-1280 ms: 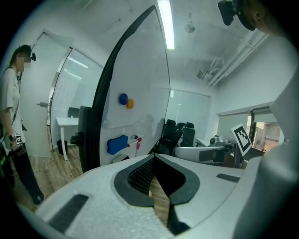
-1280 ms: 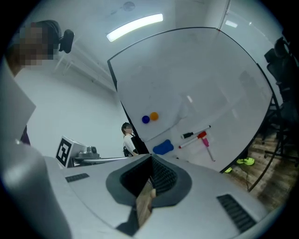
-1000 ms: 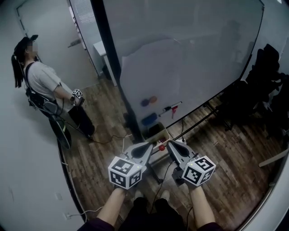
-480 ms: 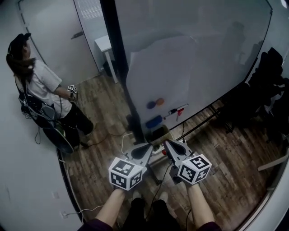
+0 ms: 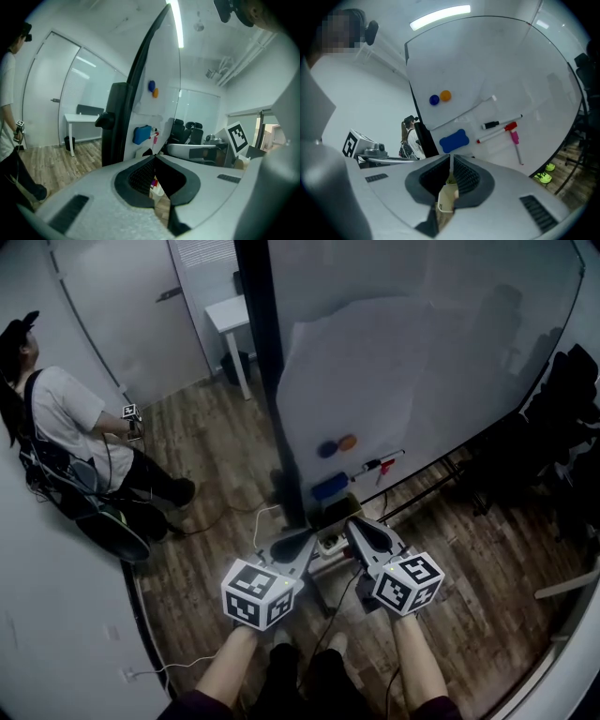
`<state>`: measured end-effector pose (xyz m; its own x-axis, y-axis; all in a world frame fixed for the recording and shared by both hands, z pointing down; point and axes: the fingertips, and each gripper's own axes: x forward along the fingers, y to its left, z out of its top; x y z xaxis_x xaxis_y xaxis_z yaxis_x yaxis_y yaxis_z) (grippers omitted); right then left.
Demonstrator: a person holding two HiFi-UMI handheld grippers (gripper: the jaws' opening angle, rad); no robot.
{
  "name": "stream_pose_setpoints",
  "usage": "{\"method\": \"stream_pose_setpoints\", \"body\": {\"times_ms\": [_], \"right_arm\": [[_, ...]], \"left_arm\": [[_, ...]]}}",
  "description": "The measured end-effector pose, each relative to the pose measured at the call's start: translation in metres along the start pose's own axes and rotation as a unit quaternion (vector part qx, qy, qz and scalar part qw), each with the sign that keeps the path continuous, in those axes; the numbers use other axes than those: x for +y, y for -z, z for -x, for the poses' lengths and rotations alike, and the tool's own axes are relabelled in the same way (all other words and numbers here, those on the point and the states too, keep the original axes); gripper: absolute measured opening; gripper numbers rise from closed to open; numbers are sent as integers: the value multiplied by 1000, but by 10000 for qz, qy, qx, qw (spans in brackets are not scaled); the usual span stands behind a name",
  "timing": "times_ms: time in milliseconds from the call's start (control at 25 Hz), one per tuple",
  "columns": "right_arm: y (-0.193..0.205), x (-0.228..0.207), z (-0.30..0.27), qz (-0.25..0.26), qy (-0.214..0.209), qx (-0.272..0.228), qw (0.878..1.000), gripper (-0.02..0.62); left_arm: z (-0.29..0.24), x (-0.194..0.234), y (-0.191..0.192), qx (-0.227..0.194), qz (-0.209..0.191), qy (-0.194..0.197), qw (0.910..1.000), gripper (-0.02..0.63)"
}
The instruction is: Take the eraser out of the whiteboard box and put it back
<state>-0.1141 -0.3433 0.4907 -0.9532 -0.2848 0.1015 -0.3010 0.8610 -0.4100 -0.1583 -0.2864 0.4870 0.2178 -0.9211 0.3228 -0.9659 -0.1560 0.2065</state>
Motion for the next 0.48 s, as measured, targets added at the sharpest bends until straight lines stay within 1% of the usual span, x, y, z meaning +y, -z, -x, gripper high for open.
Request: {"method": "stream_pose_setpoints", "body": {"times_ms": [80, 160, 320, 480], "right_arm": [[0, -5, -3, 12, 32, 22, 10000, 17], [3, -9, -7, 30, 58, 112, 9999, 59], [11, -17, -16, 148, 152, 295, 9993, 108], [18, -20, -26, 113, 175, 467, 9987, 183]], "left_arm": [[0, 0, -1, -13, 6, -3, 10000, 5], [-1, 0, -1, -11, 19, -2, 10000, 5], [-5, 1, 3, 27, 32, 12, 10000, 5], [-6, 3, 7, 67, 72, 13, 10000, 5]]}}
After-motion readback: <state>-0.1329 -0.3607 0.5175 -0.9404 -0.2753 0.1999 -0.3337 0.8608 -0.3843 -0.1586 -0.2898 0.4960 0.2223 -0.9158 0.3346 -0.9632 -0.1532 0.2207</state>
